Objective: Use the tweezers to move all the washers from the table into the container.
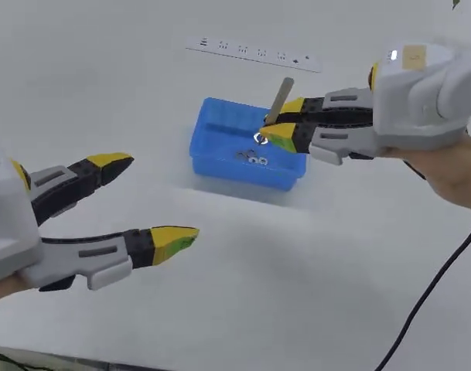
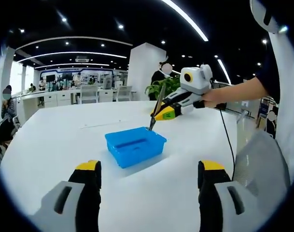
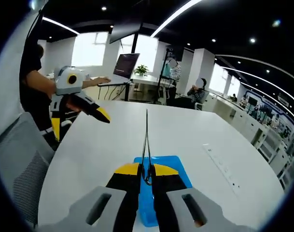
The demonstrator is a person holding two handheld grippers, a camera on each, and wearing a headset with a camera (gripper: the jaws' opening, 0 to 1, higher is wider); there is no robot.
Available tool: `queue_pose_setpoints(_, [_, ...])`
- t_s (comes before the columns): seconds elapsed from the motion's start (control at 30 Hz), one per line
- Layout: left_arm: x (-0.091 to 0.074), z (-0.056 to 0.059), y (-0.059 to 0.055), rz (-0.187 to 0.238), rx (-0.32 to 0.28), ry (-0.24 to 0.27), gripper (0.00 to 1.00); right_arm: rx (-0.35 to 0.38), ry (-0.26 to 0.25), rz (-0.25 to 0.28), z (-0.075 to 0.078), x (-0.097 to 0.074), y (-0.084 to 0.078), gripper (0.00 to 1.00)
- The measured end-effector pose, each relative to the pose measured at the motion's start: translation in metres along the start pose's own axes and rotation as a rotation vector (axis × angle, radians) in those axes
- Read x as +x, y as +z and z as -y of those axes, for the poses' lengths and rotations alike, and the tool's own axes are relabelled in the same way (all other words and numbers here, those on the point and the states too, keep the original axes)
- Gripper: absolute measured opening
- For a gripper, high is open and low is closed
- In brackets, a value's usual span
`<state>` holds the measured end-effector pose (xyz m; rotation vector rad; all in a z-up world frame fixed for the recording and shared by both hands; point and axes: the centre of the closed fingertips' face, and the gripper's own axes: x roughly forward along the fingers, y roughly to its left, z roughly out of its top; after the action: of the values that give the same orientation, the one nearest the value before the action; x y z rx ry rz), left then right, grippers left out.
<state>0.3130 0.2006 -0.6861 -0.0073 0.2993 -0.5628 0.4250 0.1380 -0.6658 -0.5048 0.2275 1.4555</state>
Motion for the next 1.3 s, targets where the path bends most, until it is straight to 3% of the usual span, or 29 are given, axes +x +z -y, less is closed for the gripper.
queue_pose_setpoints(0.1, [0.0,-0.007,-0.003,0.002,-0.021,0.021,0.99,0.007,0.001,-0.008,0.01,0.012,-0.004,0.09])
queue_pose_setpoints(0.37, [-0.002,-0.01,-0.005,0.001,-0.041,0.006,1.0,0.053,-0.006,-0.026,0.03,0.04,-0.022,0.09])
queue_pose_setpoints(0.57, [-0.002,-0.009,-0.006,-0.017,-0.021,-0.01,1.0,0.067,0.001,-0.061,0.033,0.059,-0.041,0.09])
queue_pose_setpoints(0.73, [-0.001,-0.006,-0.012,-0.025,-0.052,-0.005,1.0,0.084,0.005,-0.093,0.036,0.072,-0.059,0.09])
queue_pose_setpoints(0.9, [-0.002,-0.001,-0.016,-0.024,-0.084,0.003,1.0,0.11,-0.005,-0.11,0.039,0.073,-0.072,0.09])
queue_pose_setpoints(1.07, [-0.001,0.002,-0.02,-0.044,-0.089,-0.004,1.0,0.127,-0.013,-0.092,0.039,0.072,-0.072,0.09])
queue_pose_setpoints(1.3, [0.002,0.006,-0.016,-0.035,-0.092,-0.018,1.0,0.133,-0.004,-0.087,0.037,0.072,-0.072,0.1])
